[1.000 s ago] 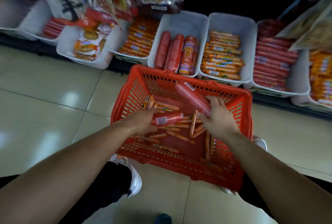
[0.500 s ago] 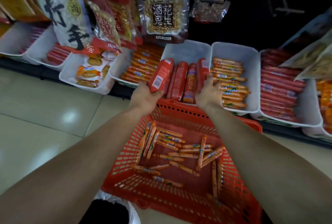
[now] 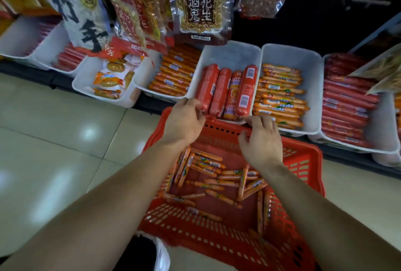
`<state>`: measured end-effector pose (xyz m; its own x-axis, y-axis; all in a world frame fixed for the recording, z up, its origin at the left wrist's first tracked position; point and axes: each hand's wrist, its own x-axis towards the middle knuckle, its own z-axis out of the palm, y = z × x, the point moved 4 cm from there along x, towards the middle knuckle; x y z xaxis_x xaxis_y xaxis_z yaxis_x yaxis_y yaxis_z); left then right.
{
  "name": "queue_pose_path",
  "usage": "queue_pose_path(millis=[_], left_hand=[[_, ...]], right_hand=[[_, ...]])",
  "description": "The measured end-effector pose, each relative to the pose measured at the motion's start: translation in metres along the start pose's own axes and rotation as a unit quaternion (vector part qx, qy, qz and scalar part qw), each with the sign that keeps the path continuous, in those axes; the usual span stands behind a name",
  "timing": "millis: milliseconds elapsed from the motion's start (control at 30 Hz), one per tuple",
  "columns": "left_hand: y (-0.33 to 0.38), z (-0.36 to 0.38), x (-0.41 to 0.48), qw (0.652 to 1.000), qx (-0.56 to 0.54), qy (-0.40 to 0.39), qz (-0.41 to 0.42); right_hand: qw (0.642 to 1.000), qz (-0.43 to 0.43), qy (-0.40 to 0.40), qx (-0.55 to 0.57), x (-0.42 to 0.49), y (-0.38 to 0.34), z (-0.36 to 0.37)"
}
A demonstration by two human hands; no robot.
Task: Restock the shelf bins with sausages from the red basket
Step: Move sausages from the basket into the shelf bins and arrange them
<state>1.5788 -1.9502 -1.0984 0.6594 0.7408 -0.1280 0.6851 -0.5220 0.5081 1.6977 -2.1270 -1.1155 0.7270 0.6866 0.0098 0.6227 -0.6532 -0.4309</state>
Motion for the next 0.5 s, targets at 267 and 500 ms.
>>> queue_pose_path(millis=[267, 500], left_hand=[[-0.083, 0.044, -0.118, 0.959, 0.144, -0.240, -0.053], [-0.114, 0.116, -0.110, 0.927, 0.117, -0.316, -0.166]], right_hand=[[0.947, -0.007, -0.302, -0.107, -0.103, 0.032, 0.066], [0.903, 0.265, -0.334, -0.048, -0.111, 0.102, 0.140]])
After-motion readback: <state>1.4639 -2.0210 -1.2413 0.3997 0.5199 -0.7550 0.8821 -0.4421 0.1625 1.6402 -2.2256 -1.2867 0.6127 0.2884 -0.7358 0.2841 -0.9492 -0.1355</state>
